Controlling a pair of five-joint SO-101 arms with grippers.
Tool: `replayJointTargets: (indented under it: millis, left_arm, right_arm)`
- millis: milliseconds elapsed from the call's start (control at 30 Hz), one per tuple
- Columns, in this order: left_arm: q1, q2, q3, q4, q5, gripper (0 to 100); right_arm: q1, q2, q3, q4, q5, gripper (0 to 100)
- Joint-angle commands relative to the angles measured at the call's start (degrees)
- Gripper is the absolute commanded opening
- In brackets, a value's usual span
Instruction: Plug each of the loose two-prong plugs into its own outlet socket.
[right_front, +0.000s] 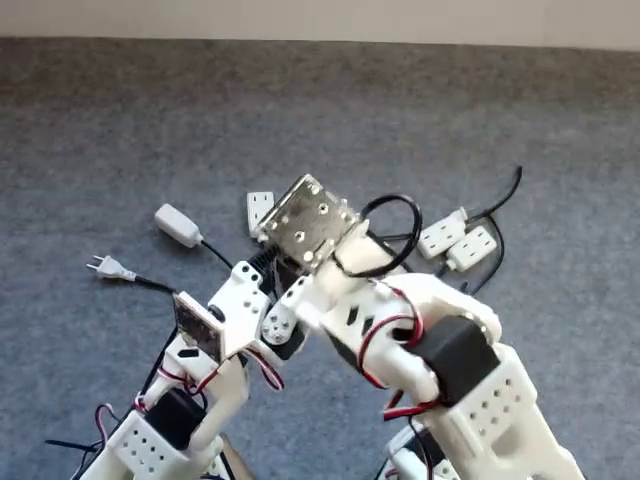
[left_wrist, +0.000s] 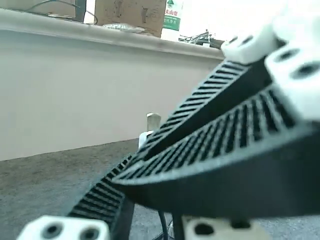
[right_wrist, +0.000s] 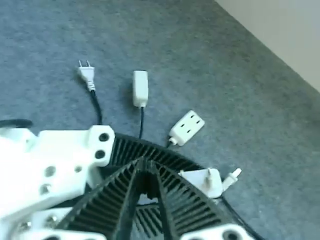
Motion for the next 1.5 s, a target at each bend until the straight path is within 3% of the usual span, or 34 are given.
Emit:
replayJointTargets:
  millis: [0,433,833,1333,1467]
  left_arm:
    - [0.8,-1.2,0.6,-1.1,-0.4,1]
    - [0.4,-1.2,0.8,-1.1,-0.4,1]
    - [0.3,-1.2,1.0,-1.1,-0.4,1]
    - [-5.2,-0.6,1.0,-0.9,-0.4,1]
    - [-5.2,-0.6,-0.3,4.1,-0.4,1]
  right_arm:
    - [6.5,-0.7,3.0,-6.0,2.7,0.7]
    - [18.8,0.0,14.7,-19.6,8.3,0.7]
    - [20.4,-0.7,16.4,-21.3,8.3,0.7]
    - [20.5,-0.7,-10.5,-1.0,7.8,0.7]
    - [25.4,-0.7,-12.4,4.0,7.8,0.7]
